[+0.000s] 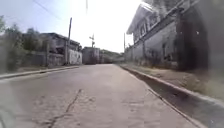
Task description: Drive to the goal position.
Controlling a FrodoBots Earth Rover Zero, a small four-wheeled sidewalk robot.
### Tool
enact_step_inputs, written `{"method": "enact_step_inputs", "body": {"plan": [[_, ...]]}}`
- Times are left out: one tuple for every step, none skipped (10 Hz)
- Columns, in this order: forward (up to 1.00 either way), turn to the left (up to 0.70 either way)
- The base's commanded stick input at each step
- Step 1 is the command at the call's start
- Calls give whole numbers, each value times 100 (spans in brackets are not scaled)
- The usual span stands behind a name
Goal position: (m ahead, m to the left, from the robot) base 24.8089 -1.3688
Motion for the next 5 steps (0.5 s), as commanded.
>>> {"method": "enact_step_inputs", "body": {"plan": [[85,0],[85,0],[85,0],[85,0],[85,0]]}}
